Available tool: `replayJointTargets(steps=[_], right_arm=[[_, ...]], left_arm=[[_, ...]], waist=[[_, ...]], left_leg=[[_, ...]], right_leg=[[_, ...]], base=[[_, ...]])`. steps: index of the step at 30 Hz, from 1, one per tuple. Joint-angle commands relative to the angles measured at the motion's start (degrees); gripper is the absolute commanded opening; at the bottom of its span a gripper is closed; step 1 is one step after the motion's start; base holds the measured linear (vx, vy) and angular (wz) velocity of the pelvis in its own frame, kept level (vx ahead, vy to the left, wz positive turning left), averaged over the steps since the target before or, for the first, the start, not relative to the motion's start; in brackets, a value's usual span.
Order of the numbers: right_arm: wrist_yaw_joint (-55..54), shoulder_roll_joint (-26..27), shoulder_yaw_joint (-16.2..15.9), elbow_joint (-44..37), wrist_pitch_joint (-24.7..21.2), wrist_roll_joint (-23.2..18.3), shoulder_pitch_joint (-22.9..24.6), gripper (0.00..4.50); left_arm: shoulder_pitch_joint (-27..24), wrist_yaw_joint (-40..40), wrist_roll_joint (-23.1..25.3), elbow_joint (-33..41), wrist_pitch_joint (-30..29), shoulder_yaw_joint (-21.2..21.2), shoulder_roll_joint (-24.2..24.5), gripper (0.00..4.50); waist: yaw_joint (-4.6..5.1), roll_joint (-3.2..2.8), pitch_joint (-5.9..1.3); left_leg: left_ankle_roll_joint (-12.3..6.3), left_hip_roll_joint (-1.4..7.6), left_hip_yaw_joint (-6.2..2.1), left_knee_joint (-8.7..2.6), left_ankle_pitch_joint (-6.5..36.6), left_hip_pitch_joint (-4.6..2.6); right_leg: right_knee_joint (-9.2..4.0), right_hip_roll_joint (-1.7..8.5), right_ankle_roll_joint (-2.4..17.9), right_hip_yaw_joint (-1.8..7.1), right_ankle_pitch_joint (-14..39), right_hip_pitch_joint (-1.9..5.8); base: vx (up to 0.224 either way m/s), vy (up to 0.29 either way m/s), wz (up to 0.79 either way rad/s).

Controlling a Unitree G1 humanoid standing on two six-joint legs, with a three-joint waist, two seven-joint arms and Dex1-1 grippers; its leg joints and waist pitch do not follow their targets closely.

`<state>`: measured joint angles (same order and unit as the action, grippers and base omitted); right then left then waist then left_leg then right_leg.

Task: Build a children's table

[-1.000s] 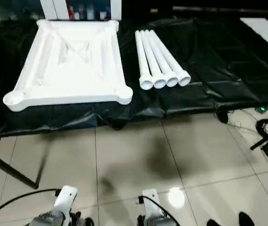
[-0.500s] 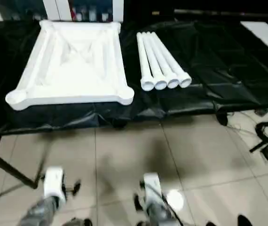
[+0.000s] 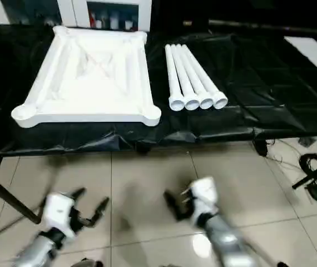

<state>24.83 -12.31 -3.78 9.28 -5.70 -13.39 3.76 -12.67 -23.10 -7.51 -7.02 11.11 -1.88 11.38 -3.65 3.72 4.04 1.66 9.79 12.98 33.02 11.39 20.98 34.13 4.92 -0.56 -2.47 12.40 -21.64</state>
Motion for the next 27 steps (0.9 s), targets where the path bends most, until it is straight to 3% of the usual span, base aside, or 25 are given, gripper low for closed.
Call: replayJointTargets(steps=[1,3,4,5,7,8,9,11,13,14,16,19,20,21,22,23,24,25,26,27], right_arm=[[-1.00,-0.34,2.21,-8.18,-1.86,-2.69,2.91,4.47],[-1.45,-0.09,3.29,-10.71,-2.20,-3.36,3.66,4.47],[-1.87,0.45,5.63,-15.36,-3.17,-5.73,4.43,4.47],[-1.86,0.47,5.70,-15.52,-3.20,-5.83,4.44,4.47],[-4.01,0.86,7.59,-17.93,-4.17,-5.44,4.00,4.47],[-7.50,0.87,9.00,-19.10,-5.34,-4.46,2.57,4.47],[-7.50,0.87,9.00,-19.10,-5.34,-4.46,2.57,4.47],[-9.18,0.79,9.75,-19.45,-6.49,-4.92,1.10,4.47],[-10.27,0.58,10.32,-19.56,-7.51,-5.23,-0.38,4.47],[-11.19,0.55,10.82,-19.83,-7.88,-5.29,-1.27,4.47],[-12.27,0.83,11.68,-20.11,-8.72,-5.57,-2.34,4.47],[-15.17,1.56,11.86,-19.22,-10.32,-3.41,-4.66,4.47],[-15.82,1.65,11.07,-18.73,-10.77,-2.17,-5.48,4.47],[-16.12,1.92,10.31,-18.45,-11.18,-1.57,-6.19,4.47],[-16.33,2.09,9.84,-18.35,-11.56,-1.50,-6.64,4.47],[-16.32,2.27,8.10,-17.95,-11.31,-0.19,-7.51,4.47],[-16.32,2.32,7.57,-17.82,-11.23,0.22,-7.78,4.47],[-16.52,2.53,6.94,-17.53,-11.32,0.57,-8.23,4.47],[-17.57,3.94,7.23,-16.37,-12.18,-0.57,-9.05,4.47],[-18.07,4.70,7.51,-15.76,-12.53,-1.25,-9.42,4.47]], left_arm=[[-0.42,4.85,1.38,7.28,-3.46,3.50,-0.78,4.50],[-0.02,6.73,1.88,9.20,-4.04,5.07,-0.75,4.50],[1.39,10.57,0.98,13.28,-7.44,8.49,-0.65,4.50],[1.44,10.69,0.95,13.43,-7.59,8.59,-0.65,4.50],[2.69,13.08,0.44,16.62,-10.68,10.35,-0.44,4.50],[4.39,14.39,2.00,19.64,-12.72,10.30,0.00,4.50],[4.39,14.39,2.00,19.64,-12.72,10.30,0.00,4.50],[6.29,15.24,2.95,20.95,-14.78,9.70,-0.13,4.50],[8.13,16.20,3.23,21.56,-17.08,9.05,-0.98,4.50],[9.09,16.53,4.12,21.91,-18.11,8.45,-1.47,4.50],[10.06,16.92,3.78,21.80,-18.32,8.17,-2.17,4.50],[12.24,18.51,5.86,18.87,-19.45,6.83,-2.53,4.50],[13.27,19.25,6.83,17.29,-19.92,6.57,-2.57,4.50],[14.17,19.53,7.05,16.01,-20.00,6.49,-2.66,4.50],[14.75,19.75,7.23,15.33,-20.19,6.48,-2.76,4.50],[15.94,20.39,7.33,13.98,-20.18,6.72,-3.06,4.50],[16.30,20.58,7.36,13.57,-20.17,6.80,-3.16,4.50],[16.92,20.92,7.39,12.96,-20.68,6.91,-3.32,4.50],[17.95,21.17,7.05,11.62,-20.81,7.07,-3.87,4.50],[18.39,21.25,6.83,10.96,-20.34,7.16,-4.19,4.50]], waist=[[-0.12,-0.91,-2.15],[-0.10,-0.83,-2.25],[-0.11,-1.16,-2.34],[-0.16,-0.97,-2.54],[-0.16,-1.33,-2.58],[-0.34,-2.31,-2.70],[-0.13,-1.90,-2.77],[-0.12,-2.36,-2.99],[0.01,-2.08,-3.22],[-0.25,-3.11,-3.53],[0.03,-2.38,-3.84],[0.05,-2.73,-4.10],[0.09,-2.78,-4.10],[0.16,-3.24,-4.13],[0.61,-3.48,-4.18],[0.69,-3.40,-3.86],[0.97,-5.27,-4.25],[2.99,-4.89,-4.60],[4.01,-4.52,-4.37],[4.30,-4.94,-4.22]], left_leg=[[0.98,5.19,-2.80,-5.31,22.63,-1.36],[1.98,4.91,-3.02,-5.13,23.73,-1.48],[2.29,4.80,-3.22,-5.30,23.52,-1.19],[2.33,4.77,-3.28,-5.17,23.08,-1.19],[2.46,4.64,-3.38,-5.28,21.27,-1.01],[2.84,4.48,-3.43,-5.21,20.38,-1.16],[2.98,4.46,-3.29,-5.19,19.89,-1.21],[3.05,4.09,-3.21,-4.84,18.59,-1.12],[2.87,3.95,-3.20,-4.64,17.79,-0.94],[2.82,3.89,-3.23,-4.47,16.29,-1.03],[1.91,3.73,-3.09,-4.11,13.48,-0.63],[0.80,3.52,-2.95,-3.70,10.41,-0.59],[1.06,3.58,-3.03,-3.69,9.91,-0.74],[2.07,3.72,-3.28,-3.80,9.99,-0.96],[4.70,4.30,-3.96,-4.14,10.85,-1.37],[2.72,3.45,-7.11,-5.28,12.39,1.65],[1.62,3.84,-8.43,-5.89,14.89,1.12],[-4.27,5.99,-13.07,-5.83,13.87,-0.17],[-12.61,7.22,-16.79,-6.61,12.13,-0.92],[-16.00,6.62,-17.99,-6.95,11.65,-0.62]], right_leg=[[-4.85,3.82,8.99,3.13,15.71,0.58],[-5.23,3.89,7.62,3.16,18.62,0.21],[-5.15,3.82,6.85,3.15,18.87,0.42],[-5.04,3.73,6.55,3.10,17.81,0.40],[-4.79,3.44,6.39,2.92,15.27,0.45],[-4.49,3.33,6.57,2.87,13.43,0.42],[-4.59,3.10,6.57,2.81,12.26,0.38],[-4.16,2.96,6.58,2.80,9.65,0.44],[-3.95,2.95,6.47,2.79,8.64,0.66],[-3.68,3.04,6.66,2.85,6.84,0.71],[-3.42,2.86,7.02,2.72,2.97,1.13],[-3.08,2.81,7.78,2.66,0.01,1.27],[-3.02,2.51,7.80,2.52,-0.21,1.13],[-2.88,1.97,7.68,2.27,-0.30,1.07],[-2.73,0.69,7.67,1.50,-1.35,1.14],[-1.61,0.79,8.42,-1.15,-3.59,3.01],[-1.40,0.05,8.80,-2.45,-3.04,3.18],[0.35,-0.61,11.84,-3.46,-2.59,1.96],[2.50,-1.05,16.00,-3.90,4.04,0.96],[3.41,-1.05,17.60,-3.93,7.25,1.07]], base=[[0.000,0.000,0.00],[0.000,0.000,0.00],[0.000,0.000,0.00],[0.000,0.000,0.00],[0.000,0.000,0.00],[0.000,0.000,0.00],[0.000,0.000,0.00],[0.000,0.000,0.00],[0.000,0.000,0.00],[0.000,0.000,0.00],[0.000,0.000,0.00],[0.000,0.000,0.00],[0.000,0.000,0.00],[0.000,0.000,0.00],[0.000,0.000,0.00],[-0.023,-0.042,0.19],[-0.023,-0.042,0.19],[-0.019,-0.082,0.48],[-0.016,-0.132,0.52],[-0.016,-0.132,0.52]])
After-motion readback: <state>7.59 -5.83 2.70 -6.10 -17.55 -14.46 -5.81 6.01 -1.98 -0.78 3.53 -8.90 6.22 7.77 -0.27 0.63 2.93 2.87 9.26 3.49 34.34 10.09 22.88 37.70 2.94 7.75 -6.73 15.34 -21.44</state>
